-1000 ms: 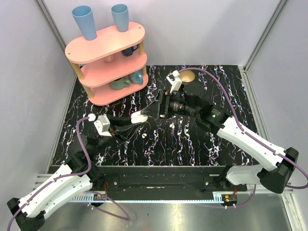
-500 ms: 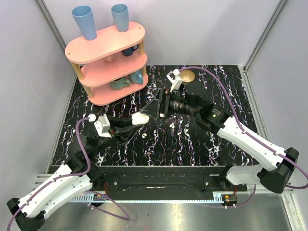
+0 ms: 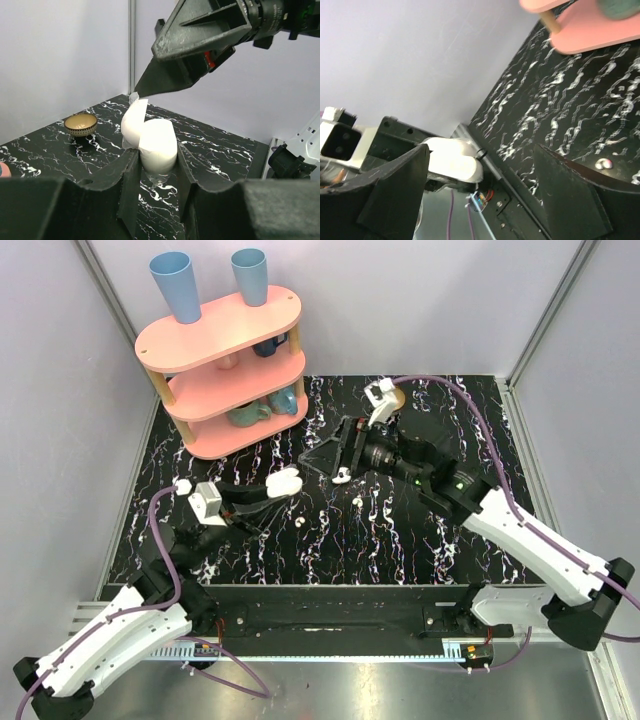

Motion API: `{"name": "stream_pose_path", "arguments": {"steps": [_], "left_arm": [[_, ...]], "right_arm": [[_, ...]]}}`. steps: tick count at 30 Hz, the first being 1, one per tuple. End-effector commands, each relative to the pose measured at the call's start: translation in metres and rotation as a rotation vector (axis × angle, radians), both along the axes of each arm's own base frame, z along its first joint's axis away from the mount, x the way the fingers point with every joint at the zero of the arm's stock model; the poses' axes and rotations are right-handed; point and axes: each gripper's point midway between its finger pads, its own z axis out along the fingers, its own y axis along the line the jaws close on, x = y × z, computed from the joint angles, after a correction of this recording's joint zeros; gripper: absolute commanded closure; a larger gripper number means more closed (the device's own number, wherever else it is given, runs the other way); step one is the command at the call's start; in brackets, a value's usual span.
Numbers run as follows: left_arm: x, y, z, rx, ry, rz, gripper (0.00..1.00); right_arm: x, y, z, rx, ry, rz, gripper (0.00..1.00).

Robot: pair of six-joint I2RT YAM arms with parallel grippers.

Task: Insert the wireless bluetooth earbuds into the charging case
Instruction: Pick up the right earbud from the center of the board.

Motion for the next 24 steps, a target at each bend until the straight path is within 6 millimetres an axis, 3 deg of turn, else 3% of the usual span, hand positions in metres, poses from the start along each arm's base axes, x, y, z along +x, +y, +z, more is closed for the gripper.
{"name": "stream_pose_path", "arguments": {"steps": [1,3,6,7,13,16,24], "left_arm": [[0.000,0.013,0.015,-0.033,-0.025,0.051,1.00],[0.000,0.018,0.016,-0.039,-0.031,0.071,1.00],[-0.002,0.022,0.018,-0.048,-0.038,0.080,1.00],[-0.004,0.023,0.018,-0.048,-0.037,0.078,1.00],[-0.010,0.023,0.023,-0.049,-0.041,0.051,1.00],[-0.015,0.021,0.026,-0.057,-0.048,0.023,1.00],[-0.017,0.018,0.031,-0.045,-0.056,0.007,1.00]], "right_arm": [[0.030,-0.046,0.012,-0.037,-0.036,-0.272,0.09],[0.051,-0.077,-0.006,-0.088,0.019,-0.406,0.12],[0.067,-0.099,-0.043,-0.149,0.073,-0.445,0.21],[0.076,-0.110,-0.065,-0.183,0.116,-0.445,0.22],[0.100,-0.142,-0.176,-0.362,0.285,-0.412,0.44],[0.110,-0.140,-0.221,-0.430,0.338,-0.373,0.45],[0.126,-0.135,-0.267,-0.482,0.398,-0.349,0.46]]}}
